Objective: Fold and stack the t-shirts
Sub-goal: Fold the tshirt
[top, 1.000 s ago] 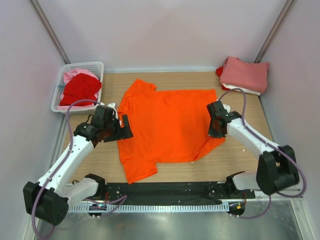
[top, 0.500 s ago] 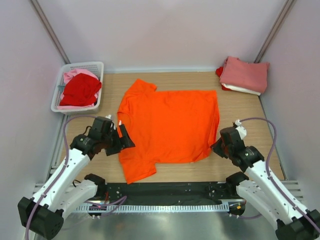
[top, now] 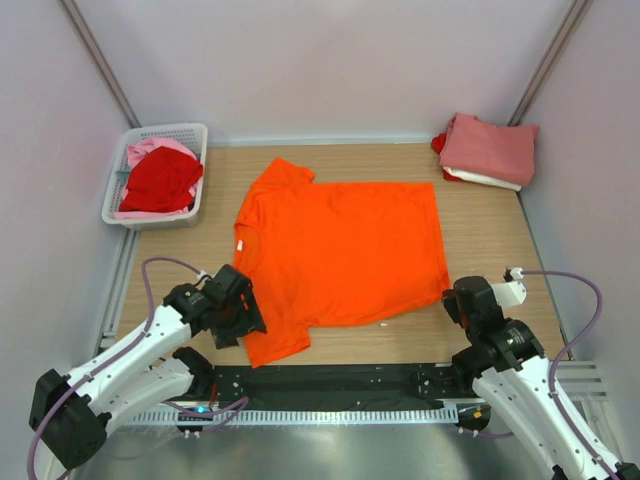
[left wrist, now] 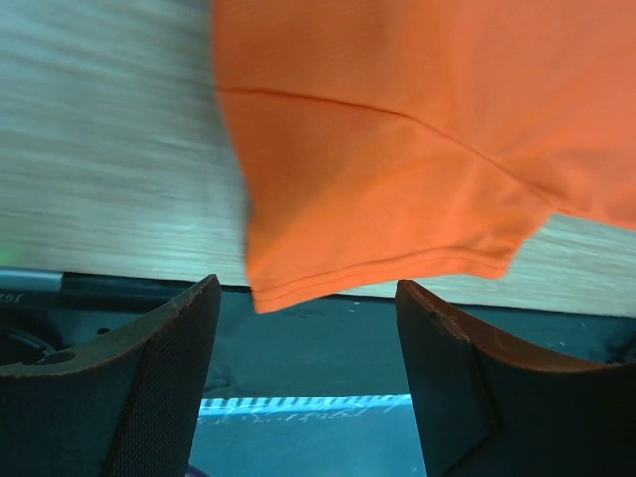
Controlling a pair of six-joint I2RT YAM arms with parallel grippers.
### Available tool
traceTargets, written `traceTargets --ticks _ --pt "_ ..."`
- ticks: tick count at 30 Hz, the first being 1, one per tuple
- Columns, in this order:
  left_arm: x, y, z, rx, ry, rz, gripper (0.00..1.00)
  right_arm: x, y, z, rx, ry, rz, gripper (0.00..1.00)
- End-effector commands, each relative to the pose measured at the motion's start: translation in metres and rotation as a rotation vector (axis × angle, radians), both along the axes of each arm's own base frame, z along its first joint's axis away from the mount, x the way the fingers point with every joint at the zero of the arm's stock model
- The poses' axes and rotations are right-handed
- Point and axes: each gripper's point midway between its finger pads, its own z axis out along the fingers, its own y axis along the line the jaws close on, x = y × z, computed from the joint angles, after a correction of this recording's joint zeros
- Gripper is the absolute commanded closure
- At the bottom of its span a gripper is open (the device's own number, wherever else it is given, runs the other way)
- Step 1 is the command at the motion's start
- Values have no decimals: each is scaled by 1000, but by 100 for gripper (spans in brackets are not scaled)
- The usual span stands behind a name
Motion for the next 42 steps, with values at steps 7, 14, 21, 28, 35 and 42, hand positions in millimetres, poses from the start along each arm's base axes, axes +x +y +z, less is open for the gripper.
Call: traceTargets --ticks 7,14,21,28,35,42 --pt "-9 18 -15 97 36 103 33 1 -17 -14 -43 20 -110 99" --pt "-22 5 -24 86 67 68 42 2 -14 -20 -54 35 -88 99" --pt "-39 3 -38 90 77 68 45 5 -18 -15 -82 20 -89 99" --pt "-33 -6 -53 73 54 55 49 4 -18 -16 -79 21 -90 99" --pt "-21 -10 -60 107 18 26 75 1 -21 -14 -71 -1 -99 99" --pt "-9 -13 -51 146 -15 -1 99 -1 -16 -21 -55 24 -81 99"
